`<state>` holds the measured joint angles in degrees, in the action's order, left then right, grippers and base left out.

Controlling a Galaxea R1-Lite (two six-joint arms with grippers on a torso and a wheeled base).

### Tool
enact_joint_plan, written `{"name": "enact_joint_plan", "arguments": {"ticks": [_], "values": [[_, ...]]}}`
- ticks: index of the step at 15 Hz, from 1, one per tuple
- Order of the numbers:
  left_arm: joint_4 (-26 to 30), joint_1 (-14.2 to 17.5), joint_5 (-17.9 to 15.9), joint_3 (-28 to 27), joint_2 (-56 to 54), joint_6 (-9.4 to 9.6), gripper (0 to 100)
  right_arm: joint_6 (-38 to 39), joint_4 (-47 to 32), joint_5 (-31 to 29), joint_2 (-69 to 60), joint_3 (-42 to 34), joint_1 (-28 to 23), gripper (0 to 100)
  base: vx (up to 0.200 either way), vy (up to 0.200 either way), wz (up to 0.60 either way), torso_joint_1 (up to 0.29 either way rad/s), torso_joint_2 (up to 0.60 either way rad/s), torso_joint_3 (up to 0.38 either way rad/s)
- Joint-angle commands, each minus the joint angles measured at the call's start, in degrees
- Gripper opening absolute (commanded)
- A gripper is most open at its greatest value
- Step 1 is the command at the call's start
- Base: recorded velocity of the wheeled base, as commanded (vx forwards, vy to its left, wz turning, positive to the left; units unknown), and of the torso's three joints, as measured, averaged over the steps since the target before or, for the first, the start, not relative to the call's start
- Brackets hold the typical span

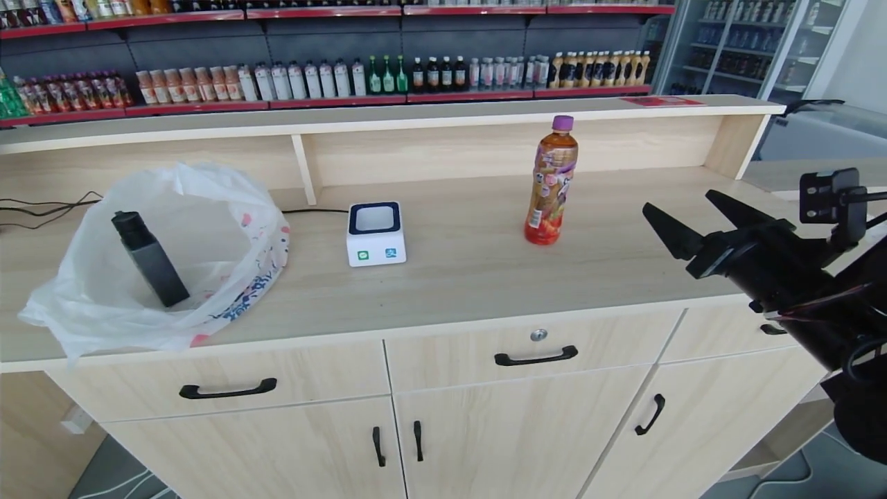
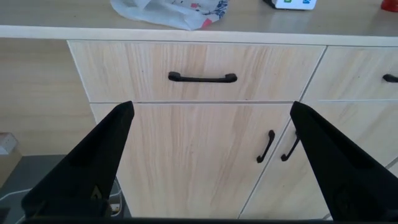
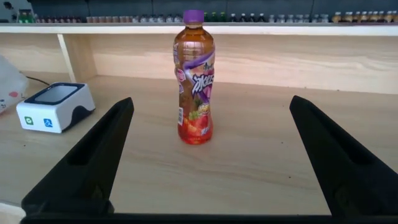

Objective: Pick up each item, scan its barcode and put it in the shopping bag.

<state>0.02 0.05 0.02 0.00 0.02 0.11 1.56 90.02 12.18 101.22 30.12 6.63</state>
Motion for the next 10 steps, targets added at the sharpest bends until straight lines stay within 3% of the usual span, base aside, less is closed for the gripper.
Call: {"name": "enact_joint_plan", "arguments": {"ticks": [1,6,10], "values": [[-0.02,0.04,-0.02,0.00,0.06,-0.02,100,-0.15,-0.02,0.04,0.30,-0.50,0.40,100,0.200,0.000,0.00,0.002,0.00,0.007],[-0.02,0.04,-0.02,0.00,0.06,-0.02,100,-0.51,-0.02,0.04,0.82,-0.94,0.84,100,0.200,0.000,0.00,0.004,0.00,0.002],[-0.02,-0.05,-0.02,0.00,0.06,0.07,100,-1.47,-0.02,0.04,0.12,-3.14,1.72,100,0.000,0.000,0.00,0.000,0.00,0.000]]}}
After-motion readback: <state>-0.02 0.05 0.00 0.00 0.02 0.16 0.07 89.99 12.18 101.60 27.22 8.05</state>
